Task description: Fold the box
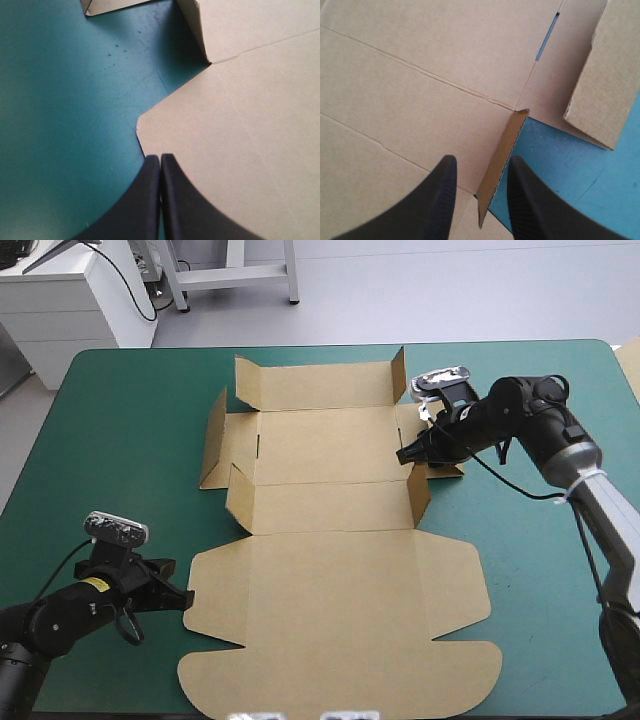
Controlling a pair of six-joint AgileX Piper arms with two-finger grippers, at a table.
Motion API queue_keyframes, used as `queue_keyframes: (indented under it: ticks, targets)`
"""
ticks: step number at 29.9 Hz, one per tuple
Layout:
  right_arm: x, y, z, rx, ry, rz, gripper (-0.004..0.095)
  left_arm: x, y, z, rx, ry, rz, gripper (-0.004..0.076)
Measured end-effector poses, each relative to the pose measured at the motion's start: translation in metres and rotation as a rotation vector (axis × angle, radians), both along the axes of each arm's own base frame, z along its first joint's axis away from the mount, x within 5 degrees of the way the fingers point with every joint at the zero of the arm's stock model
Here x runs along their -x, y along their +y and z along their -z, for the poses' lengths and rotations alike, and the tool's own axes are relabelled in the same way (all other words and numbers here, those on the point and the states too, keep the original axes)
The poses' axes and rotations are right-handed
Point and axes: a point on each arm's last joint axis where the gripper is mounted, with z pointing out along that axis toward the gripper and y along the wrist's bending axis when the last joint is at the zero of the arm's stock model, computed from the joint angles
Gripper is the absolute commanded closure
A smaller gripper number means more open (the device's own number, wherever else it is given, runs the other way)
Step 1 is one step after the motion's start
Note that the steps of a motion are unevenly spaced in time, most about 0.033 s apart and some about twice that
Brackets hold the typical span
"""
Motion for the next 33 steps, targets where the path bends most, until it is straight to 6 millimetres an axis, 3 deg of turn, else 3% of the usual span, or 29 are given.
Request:
queue_keyframes:
  ticks: [7, 21, 26, 29, 33]
  targets:
    - [-0.020, 0.003, 0.046, 0.087, 0.151, -0.008, 0.0569, 0.000, 0.000, 0.000, 0.000, 0.000, 0.000, 0.0731]
    - [-0.040, 0.011, 0.088, 0.068, 0.254, 0.020, 0.0588, 0.000, 0.000, 0.000, 0.000, -0.001, 0.000, 0.0731]
    - [-0.043, 0.012, 0.100, 0.064, 0.297, 0.057, 0.0734, 0.000, 0.000, 0.000, 0.000, -0.001, 0.000, 0.0731]
    - [-0.043, 0.012, 0.101, 0.063, 0.309, 0.065, 0.0918, 0.000, 0.000, 0.000, 0.000, -0.001, 0.000, 0.0731]
    - [-0.043, 0.012, 0.101, 0.053, 0.318, 0.077, 0.0918, 0.000, 0.000, 0.000, 0.000, -0.005, -0.002, 0.0731]
